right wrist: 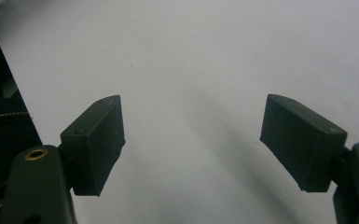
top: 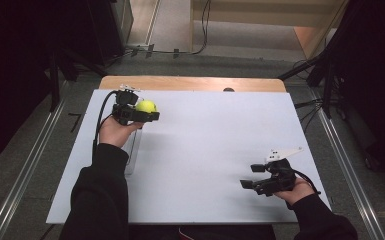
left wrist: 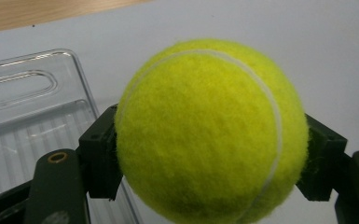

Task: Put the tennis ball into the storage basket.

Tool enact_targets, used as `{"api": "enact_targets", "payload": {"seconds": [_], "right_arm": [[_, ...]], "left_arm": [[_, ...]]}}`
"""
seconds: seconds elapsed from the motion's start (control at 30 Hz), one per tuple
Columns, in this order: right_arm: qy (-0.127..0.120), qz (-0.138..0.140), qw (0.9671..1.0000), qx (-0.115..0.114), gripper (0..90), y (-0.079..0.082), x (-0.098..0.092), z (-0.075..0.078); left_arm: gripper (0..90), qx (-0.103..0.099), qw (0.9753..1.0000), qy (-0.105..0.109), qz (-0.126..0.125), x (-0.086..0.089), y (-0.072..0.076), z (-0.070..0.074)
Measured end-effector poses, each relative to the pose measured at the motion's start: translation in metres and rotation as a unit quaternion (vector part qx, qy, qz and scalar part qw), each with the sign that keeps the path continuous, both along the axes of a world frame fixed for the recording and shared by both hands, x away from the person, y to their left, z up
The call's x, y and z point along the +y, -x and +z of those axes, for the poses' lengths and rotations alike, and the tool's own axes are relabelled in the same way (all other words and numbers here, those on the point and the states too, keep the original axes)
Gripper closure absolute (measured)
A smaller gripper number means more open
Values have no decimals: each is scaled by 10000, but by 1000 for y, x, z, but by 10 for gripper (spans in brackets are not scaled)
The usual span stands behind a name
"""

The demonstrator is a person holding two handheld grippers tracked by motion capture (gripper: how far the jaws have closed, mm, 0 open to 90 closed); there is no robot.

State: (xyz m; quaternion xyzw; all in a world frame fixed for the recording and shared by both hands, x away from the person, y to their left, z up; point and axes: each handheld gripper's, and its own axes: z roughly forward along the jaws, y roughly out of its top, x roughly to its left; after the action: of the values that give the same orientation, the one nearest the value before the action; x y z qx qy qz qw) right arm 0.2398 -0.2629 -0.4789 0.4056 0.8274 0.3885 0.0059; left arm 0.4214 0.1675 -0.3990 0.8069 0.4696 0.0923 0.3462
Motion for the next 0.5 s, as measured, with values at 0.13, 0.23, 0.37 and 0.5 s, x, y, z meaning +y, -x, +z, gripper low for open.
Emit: {"api": "enact_targets", "payload": {"seconds": [0.13, 0.23, 0.37, 0.5], "right_arm": [[-6, -5, 10000, 0, 197, 0, 0, 0], [7, 3, 10000, 2, 197, 0, 0, 0], [-9, -20, 10000, 11, 197, 0, 0, 0], [-8, -13, 10000, -5, 197, 0, 0, 0]], "left_arm": [[258, -9, 10000, -43, 83, 5, -1, -1], [258, -1, 9999, -25, 146, 10, -2, -1], [258, 3, 9997, 13, 236, 17, -3, -1], [258, 5, 9994, 41, 346, 24, -4, -1]]}}
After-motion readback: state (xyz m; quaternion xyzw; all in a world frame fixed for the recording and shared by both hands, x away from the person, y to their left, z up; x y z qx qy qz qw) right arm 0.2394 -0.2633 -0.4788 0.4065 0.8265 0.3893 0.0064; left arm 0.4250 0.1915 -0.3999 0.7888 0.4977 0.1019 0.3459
